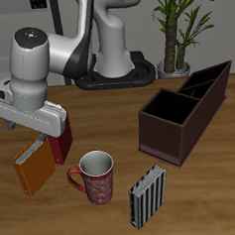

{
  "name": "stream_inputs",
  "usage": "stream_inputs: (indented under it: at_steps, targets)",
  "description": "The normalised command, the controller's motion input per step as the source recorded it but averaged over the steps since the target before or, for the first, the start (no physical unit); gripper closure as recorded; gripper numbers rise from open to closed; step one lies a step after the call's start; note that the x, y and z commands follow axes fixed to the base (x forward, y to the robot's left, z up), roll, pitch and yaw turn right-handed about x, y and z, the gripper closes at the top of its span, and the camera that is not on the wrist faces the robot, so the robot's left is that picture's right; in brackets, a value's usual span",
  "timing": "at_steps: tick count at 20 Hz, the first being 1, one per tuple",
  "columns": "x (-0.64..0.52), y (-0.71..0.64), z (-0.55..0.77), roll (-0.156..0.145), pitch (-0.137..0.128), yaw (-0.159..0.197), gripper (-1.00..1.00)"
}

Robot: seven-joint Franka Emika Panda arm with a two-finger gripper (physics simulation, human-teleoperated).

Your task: Place the orange book into the left desk caddy's right compartment

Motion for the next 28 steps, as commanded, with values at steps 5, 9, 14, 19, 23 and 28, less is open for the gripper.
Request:
stream_inputs:
  at_steps: [5,9,14,19,23,28]
  targets:
    - [0.02,-0.05,-0.28,-0.017,0.035,-0.022,-1.0]
    - [0.03,-0.03,-0.41,0.005,0.048,-0.005,-1.0]
    - [0.03,-0.04,-0.36,0.007,0.055,-0.022,-1.0]
    - [-0.01,-0.03,-0.29,0.006,0.027,-0.01,1.0]
    - [-0.01,0.0,-0.14,0.01,0.02,-0.008,1.0]
    - [-0.04,0.03,0.0,0.003,-0.005,0.006,1.0]
